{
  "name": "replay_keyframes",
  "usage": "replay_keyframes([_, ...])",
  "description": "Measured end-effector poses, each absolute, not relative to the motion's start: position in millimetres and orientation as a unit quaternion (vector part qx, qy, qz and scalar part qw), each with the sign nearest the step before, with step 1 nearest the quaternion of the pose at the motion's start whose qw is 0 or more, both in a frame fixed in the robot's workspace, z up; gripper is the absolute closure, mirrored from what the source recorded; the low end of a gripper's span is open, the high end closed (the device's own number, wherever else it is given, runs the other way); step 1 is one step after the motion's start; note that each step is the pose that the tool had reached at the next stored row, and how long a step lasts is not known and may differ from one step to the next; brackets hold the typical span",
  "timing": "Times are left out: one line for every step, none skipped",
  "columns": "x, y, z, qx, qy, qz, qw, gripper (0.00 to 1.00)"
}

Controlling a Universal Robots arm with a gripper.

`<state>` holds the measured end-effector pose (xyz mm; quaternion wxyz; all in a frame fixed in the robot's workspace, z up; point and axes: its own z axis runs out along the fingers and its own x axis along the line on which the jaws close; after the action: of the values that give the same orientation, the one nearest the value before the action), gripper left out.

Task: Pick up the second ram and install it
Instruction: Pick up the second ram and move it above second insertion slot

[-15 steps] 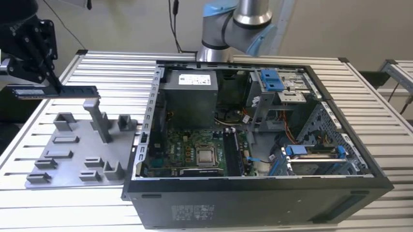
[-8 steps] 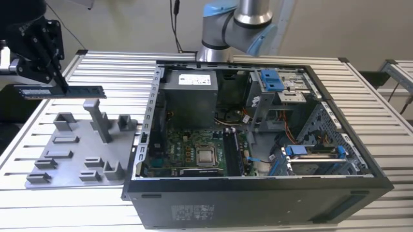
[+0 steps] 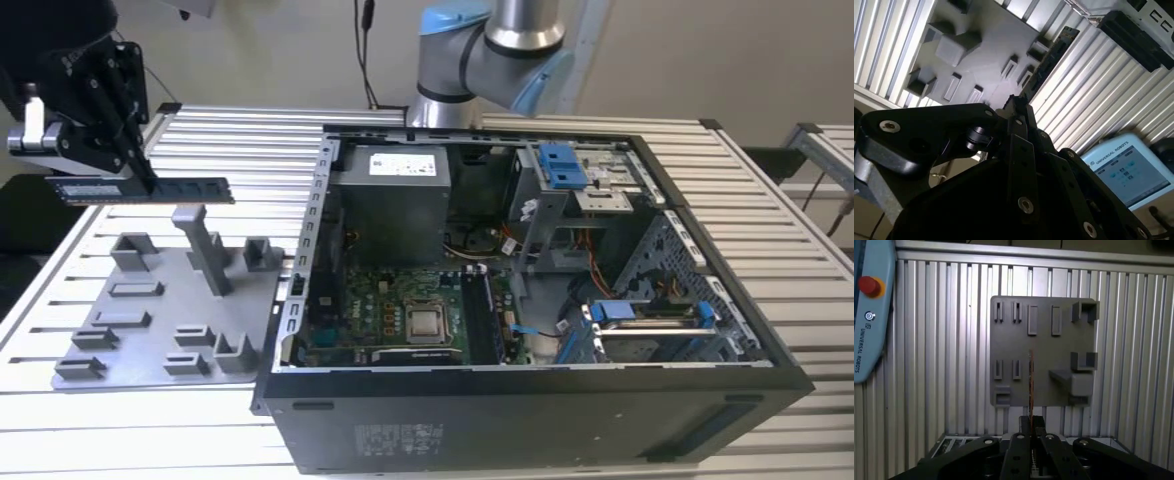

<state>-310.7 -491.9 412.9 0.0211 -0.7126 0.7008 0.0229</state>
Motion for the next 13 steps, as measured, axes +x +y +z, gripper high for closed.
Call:
replay_keyframes([-309,-492,413,-0.713,0.701,0.023,0.021,0.86])
replay_keyframes([-308,-492,413,-0.713,0.701,0.023,0.021,0.86])
replay_keyframes([-307,-492,413,-0.713,0.701,0.023,0.021,0.86])
replay_keyframes([-306,-492,413,-0.713,0.701,0.023,0.021,0.86])
replay_keyframes([-304,-492,413,-0.713,0.701,0.023,0.021,0.86])
replay_keyframes([-303,-492,413,-0.713,0.701,0.023,0.021,0.86])
replay_keyframes([-302,-492,413,-0.713,0.701,0.023,0.021,0.86])
replay_keyframes([-300,-492,413,-0.713,0.701,0.023,0.021,0.86])
replay_keyframes([-299,-492,413,-0.713,0.701,0.023,0.021,0.86])
replay_keyframes([-298,-492,413,-0.713,0.701,0.023,0.021,0.86])
replay_keyframes([-296,-492,413,-0.713,0.701,0.023,0.021,0.86])
replay_keyframes([-295,-492,413,-0.713,0.701,0.023,0.021,0.86])
replay_keyframes([-293,-492,413,-0.713,0.701,0.023,0.021,0.86])
